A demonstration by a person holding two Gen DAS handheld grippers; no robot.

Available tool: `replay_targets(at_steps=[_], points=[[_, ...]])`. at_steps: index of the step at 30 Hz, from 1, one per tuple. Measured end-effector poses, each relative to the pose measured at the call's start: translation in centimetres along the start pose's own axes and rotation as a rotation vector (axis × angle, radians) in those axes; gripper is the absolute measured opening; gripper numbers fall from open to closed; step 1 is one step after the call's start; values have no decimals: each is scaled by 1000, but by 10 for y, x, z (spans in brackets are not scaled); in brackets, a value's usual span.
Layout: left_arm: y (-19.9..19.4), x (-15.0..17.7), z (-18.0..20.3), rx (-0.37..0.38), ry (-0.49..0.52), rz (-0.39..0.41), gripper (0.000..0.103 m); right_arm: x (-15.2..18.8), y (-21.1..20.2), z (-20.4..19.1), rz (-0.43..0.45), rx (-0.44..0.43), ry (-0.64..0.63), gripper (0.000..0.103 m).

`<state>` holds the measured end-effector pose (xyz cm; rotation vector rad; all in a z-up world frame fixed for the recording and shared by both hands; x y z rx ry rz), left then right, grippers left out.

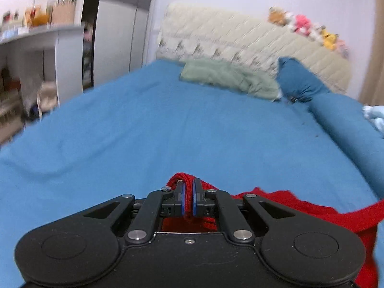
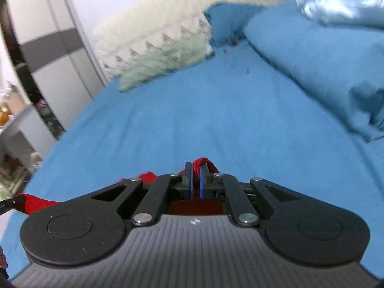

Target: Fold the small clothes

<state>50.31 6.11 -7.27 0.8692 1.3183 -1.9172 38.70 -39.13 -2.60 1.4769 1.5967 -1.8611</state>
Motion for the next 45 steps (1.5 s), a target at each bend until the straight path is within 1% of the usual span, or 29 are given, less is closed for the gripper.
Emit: replay_targets(at_steps=[2,6,8,9,10,11,12,13,14,15,16,17,18,19,20,21,22,24,25,26,28,29,31,33,36,39,40,42,45], points=[[28,10,-7,-8,-29,-32,6,7,35,-2,-29,24,7,20],[62,13,-16,-30,-6,-55,6,11,84,-7,-44,53,-41,20],[73,9,-19,-44,2,-60,12,12,98,-7,-49,62,-47,21],[74,6,-21,-51,-3,-58,20,12,104,-6,-55,70,-41,23],[74,4,-24,-63,-9,-48,39,11,109,-5,-58,70,-31,30],[68,0,-25,-73,-15,-26,49,11,108,-3,-50,72,-25,51],[58,-2,-23,-69,-8,9,62,12,103,1,-35,72,-20,66],[46,-2,-21,-55,15,38,63,13,95,1,-1,60,-27,90],[32,0,-16,-40,59,53,63,14,86,-1,39,44,-48,94],[20,6,-9,-29,101,60,65,20,72,-7,75,26,-100,94],[10,14,-2,-1,146,50,76,28,64,-13,77,7,-147,94],[3,24,3,30,176,30,82,39,56,-19,64,-22,-196,94],[-3,37,7,55,192,0,94,49,50,-23,51,-45,-221,94],[-4,49,9,79,196,-31,97,63,46,-28,23,-73,-244,94],[-3,63,10,105,200,-70,97,74,45,-30,-7,-91,-253,94],[0,77,9,102,209,-106,97,88,46,-31,-40,-101,-255,94],[4,89,7,73,215,-137,97,97,49,-31,-68,-96,-254,94],[16,108,-1,40,205,-221,97,113,61,-23,-133,-52,-241,94],[20,116,-7,19,197,-248,99,117,68,-20,-155,-24,-235,93],[21,120,-10,11,200,-243,101,121,72,-13,-168,9,-230,93],[18,122,-14,11,206,-248,103,121,76,-1,-170,90,-200,93],[16,120,-16,11,192,-258,103,120,78,3,-185,107,-183,91],[10,113,-17,-3,170,-277,103,115,75,10,-191,92,-134,92],[-6,105,-14,-28,182,-254,102,104,62,12,-157,85,-117,92],[-40,86,-2,-32,234,-200,103,87,25,10,-97,45,-125,92],[-63,73,16,-72,256,-199,103,71,-16,17,-56,0,-153,93],[-70,72,23,-64,245,-207,103,68,-30,19,-55,-16,-171,93],[-76,73,37,-19,225,-226,103,65,-51,23,-49,-8,-213,93],[-71,81,61,42,215,-265,103,69,-71,28,-52,-9,-246,94]])
Point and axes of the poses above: each gripper's, at about its wrist camera, not at the fingertips, and y roughly the way its jaws point, z to its right, x to its underside, the point moved 5 cm from there along y, roughly the way its jaws point, and after that the axes turned 9 degrees about x, right-handed, at the moved point
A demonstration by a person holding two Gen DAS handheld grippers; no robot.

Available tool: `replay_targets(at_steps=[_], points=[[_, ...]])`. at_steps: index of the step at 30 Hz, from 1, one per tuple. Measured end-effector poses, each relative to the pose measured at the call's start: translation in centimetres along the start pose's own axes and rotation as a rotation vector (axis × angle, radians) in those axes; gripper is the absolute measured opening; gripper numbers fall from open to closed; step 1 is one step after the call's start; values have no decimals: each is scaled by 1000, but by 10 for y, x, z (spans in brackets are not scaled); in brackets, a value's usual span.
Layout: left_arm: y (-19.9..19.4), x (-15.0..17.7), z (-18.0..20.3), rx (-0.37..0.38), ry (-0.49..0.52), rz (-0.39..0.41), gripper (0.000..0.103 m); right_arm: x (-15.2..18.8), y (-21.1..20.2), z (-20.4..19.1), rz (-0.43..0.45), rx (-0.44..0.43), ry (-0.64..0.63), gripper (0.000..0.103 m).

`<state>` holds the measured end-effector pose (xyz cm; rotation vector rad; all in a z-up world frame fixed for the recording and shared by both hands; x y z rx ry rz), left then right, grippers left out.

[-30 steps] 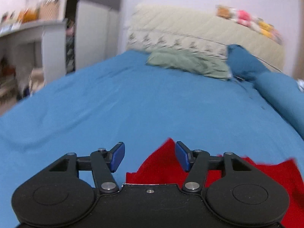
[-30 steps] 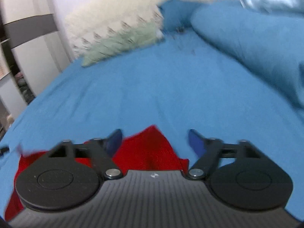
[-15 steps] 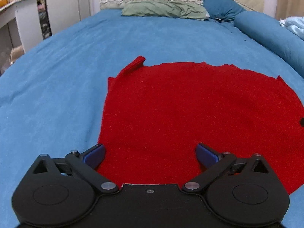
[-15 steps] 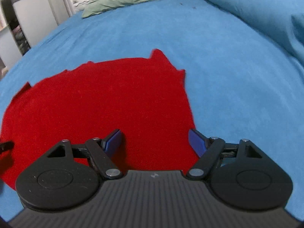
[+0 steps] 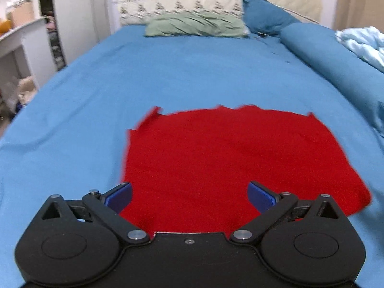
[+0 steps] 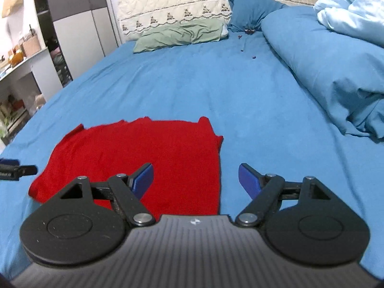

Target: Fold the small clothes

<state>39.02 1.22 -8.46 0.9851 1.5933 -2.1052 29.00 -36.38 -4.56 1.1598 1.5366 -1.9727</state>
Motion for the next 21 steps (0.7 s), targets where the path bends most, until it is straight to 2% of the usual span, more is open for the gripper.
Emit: replay_targets(at_steps=[5,10,13,17,21], points=[[31,-1,33,26,11,-40,103,28,3,5,-65,13,50,94],[60,4,54,54,-46,-61,103,65,24,8,-100,55,129,94],[82,5,62,53,-80,-106,103,82,43,9,-107,83,153,91],[101,1,66,49,-79,-97,103,90,67,6,-101,98,139,86],[115,-3,62,56,-89,-96,103,94,84,4,-100,106,110,84]])
Point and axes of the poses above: each gripper's, at about its wrist camera, not at the fingertips, and y roughly the way its jaws point, z to its right, x to its underside, the point moved 5 cm from there along y, roughly the way its jaws point, and after that the axes turned 9 degrees about x, right-handed, at the moved point
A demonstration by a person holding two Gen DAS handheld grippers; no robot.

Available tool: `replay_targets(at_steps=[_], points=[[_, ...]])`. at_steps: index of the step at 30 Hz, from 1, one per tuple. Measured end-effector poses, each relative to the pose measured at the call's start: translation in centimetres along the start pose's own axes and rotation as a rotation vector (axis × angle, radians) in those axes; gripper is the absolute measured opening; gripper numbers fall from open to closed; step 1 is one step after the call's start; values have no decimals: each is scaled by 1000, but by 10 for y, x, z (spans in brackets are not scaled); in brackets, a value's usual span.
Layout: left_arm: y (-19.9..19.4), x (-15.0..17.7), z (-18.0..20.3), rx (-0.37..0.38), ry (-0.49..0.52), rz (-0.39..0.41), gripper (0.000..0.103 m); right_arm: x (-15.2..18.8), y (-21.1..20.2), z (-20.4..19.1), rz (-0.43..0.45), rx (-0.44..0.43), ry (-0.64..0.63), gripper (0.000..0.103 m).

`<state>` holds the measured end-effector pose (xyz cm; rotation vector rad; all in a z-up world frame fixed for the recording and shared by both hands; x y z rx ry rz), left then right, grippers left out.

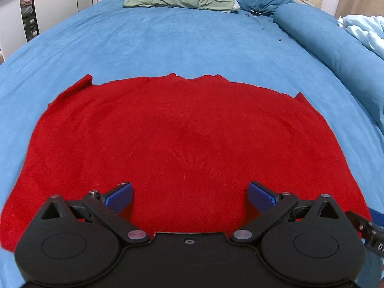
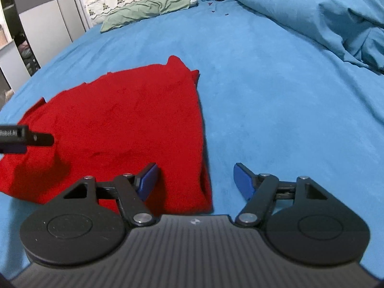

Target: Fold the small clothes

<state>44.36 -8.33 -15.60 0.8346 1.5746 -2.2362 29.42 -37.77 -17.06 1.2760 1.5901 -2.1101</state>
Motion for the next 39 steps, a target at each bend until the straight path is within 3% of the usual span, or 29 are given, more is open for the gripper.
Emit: replay_targets(at_steps=[4,9,14,18,21,24,27,30,32,35,37,39], points=[[17,2,-8,9,-7,-49,103,3,4,-4,17,-37,-4,75],[23,4,-11,18,19,-47,103,7,4,-9,27,-77,-9,61],[28,2,-10,15,50,-75,103,3,5,-7,-4,-112,63,24],[13,-6,-19,84,1,-81,103,-18,-6,-1,-47,-165,242,23],[-14,-12,-39,100,-13,-27,103,-48,-29,-10,-9,-276,362,23],[-47,-15,-71,82,2,29,103,-81,-56,-50,40,-403,362,23],[-79,-10,-108,76,8,73,103,-102,-78,-121,44,-573,279,23],[-108,8,-145,35,17,97,103,-102,-88,-203,-16,-759,139,22],[-122,27,-166,10,27,99,103,-86,-81,-262,-111,-837,5,22],[-126,56,-189,-19,28,68,103,-46,-50,-331,-230,-771,-167,22],[-125,71,-197,-25,34,52,103,-20,-25,-356,-281,-684,-210,22],[-125,81,-198,-13,39,46,103,-7,-12,-368,-299,-657,-228,27]])
Point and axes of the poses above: each gripper's, at about its wrist camera, not at the fingertips, and y roughly the way its jaws point, z to its right, x to its underside, the point moved 5 cm from there along y, roughly the way its jaws point, and after that the axes turned 9 degrees about x, right-handed, at the moved point
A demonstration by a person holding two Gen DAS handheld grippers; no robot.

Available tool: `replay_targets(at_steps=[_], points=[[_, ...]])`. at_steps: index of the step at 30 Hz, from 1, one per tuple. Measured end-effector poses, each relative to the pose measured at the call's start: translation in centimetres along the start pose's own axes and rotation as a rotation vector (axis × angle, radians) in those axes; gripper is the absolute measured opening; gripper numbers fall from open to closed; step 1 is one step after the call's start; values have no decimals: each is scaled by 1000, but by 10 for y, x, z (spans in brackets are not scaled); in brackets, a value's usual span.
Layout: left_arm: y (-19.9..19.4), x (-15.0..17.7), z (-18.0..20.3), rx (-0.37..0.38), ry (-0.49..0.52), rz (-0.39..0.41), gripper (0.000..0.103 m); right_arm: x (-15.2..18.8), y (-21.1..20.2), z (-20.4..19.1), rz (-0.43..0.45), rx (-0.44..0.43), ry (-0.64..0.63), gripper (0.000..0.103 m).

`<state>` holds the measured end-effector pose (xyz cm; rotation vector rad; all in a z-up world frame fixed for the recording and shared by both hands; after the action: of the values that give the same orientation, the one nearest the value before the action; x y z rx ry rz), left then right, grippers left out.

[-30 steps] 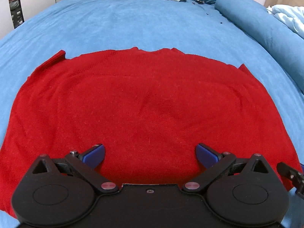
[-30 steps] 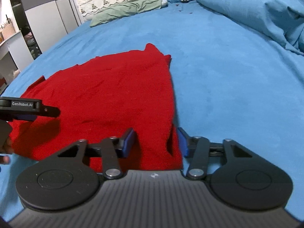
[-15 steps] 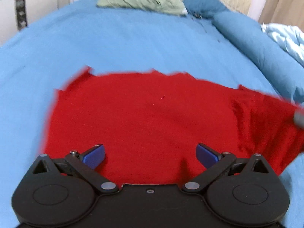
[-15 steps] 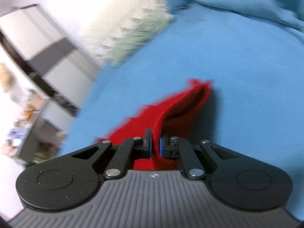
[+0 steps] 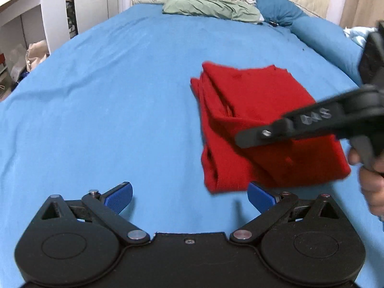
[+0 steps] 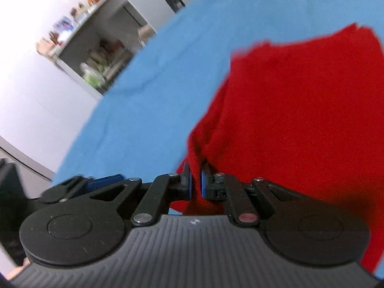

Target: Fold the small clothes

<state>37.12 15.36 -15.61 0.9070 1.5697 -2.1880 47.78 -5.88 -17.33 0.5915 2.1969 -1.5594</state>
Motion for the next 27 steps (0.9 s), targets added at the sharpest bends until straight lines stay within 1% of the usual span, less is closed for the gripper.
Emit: replay_targets(at_steps=[1,2,3,4,5,7,8,10,12,14,16,19,23,27], points=[[-1,1,1,12,1,5,103,1,2,-1,6,8,0,30],[-2,2,3,29,-1,17,103,2,1,-3,15,5,0,48],[-3,3,5,52,-3,27,103,0,-3,-4,23,-12,1,63],[-4,3,9,74,-3,36,103,-1,-13,-5,44,-26,1,83],[-7,3,11,90,-3,45,103,0,-23,-8,79,-27,-8,86],[-6,1,20,118,2,60,103,0,-54,-3,177,-17,-35,86],[-5,-1,25,125,7,68,103,2,-71,3,222,17,-40,86],[-2,-3,29,118,18,82,103,12,-100,15,301,111,-43,88],[2,-6,33,101,6,96,103,33,-119,31,355,225,-50,89],[5,-8,33,103,-23,105,103,60,-127,47,370,331,-82,89],[6,-9,31,105,-50,114,103,90,-122,58,354,419,-116,89],[11,-12,34,93,-68,117,103,119,-108,70,321,491,-125,88],[14,-13,31,69,-78,119,103,129,-84,75,325,543,-76,87],[16,-14,27,61,-101,130,103,127,-72,84,355,577,-18,86]])
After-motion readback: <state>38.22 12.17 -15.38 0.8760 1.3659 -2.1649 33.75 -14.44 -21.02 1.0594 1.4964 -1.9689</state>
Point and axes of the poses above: each gripper's, at about its wrist camera, not at the fingertips, and y roughly the way its jaws point, z to its right, x to its underside, the point moved 5 cm from there along y, roughly the way its jaws point, and after that the axes turned 9 degrees about x, right-handed, at the moved point
